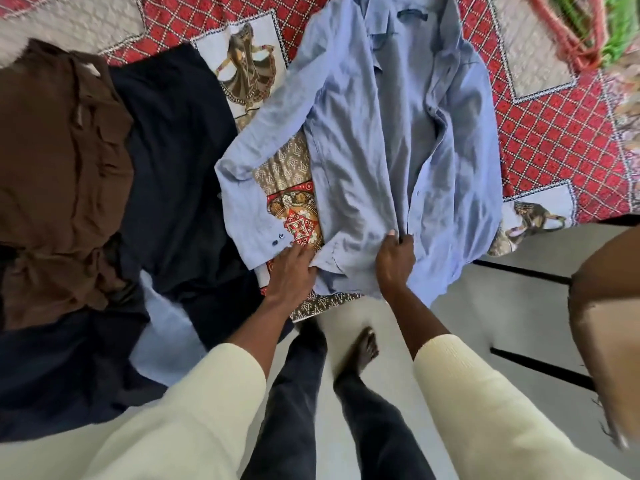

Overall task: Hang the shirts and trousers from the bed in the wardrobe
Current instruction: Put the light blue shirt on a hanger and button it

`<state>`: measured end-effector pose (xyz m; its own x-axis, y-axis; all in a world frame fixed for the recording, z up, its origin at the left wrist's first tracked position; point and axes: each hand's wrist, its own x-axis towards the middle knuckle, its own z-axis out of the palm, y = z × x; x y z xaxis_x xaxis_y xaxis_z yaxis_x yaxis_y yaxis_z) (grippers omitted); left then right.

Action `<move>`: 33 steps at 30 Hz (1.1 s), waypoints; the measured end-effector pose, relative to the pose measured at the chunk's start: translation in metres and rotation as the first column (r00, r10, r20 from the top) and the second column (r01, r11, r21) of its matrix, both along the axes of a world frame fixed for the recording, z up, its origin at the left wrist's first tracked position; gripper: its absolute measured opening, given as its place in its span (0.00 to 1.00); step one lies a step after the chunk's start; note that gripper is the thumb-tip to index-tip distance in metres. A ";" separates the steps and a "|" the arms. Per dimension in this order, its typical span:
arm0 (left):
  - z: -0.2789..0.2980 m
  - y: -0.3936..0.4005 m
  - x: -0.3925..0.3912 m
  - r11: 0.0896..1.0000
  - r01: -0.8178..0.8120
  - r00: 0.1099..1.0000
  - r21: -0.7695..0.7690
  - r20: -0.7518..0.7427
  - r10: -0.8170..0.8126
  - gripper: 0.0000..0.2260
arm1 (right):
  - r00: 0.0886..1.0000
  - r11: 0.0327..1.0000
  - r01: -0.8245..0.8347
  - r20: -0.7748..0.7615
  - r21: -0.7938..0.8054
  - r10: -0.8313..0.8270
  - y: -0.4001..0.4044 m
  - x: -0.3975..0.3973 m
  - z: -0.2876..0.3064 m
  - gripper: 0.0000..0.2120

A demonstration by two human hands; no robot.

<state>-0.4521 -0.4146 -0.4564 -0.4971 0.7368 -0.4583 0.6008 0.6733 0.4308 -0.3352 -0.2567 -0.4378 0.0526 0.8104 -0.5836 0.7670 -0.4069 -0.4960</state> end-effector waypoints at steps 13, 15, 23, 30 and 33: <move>0.024 -0.057 0.028 0.629 -0.737 0.636 -0.250 0.061 0.769 0.15 | 0.821 0.690 -0.070 -0.434 -0.721 -0.371 -0.048 -0.002 0.020 0.20; 0.017 -0.066 0.025 0.524 -0.763 0.535 -0.378 0.085 0.840 0.17 | 0.852 0.655 -0.384 -0.523 -0.651 -0.020 -0.060 -0.003 0.027 0.15; 0.025 -0.062 0.023 0.870 -0.449 0.882 0.203 -0.052 0.468 0.13 | 0.942 0.964 -0.176 -0.318 -0.201 0.106 -0.058 0.003 -0.010 0.07; 0.010 -0.019 -0.022 0.744 -0.668 0.708 0.030 0.335 0.622 0.21 | 0.716 0.808 -0.586 -0.509 -0.066 0.478 -0.086 -0.044 0.004 0.14; -0.002 -0.019 -0.046 0.684 -0.720 0.620 -0.116 0.334 0.710 0.15 | 0.449 0.506 -0.862 -0.486 -0.015 0.750 -0.106 -0.053 0.009 0.13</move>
<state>-0.4980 -0.4337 -0.4589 -0.6968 0.2284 -0.6799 -0.2462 0.8142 0.5259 -0.3884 -0.3628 -0.4289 -0.8120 0.2015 -0.5478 0.5789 0.1580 -0.7999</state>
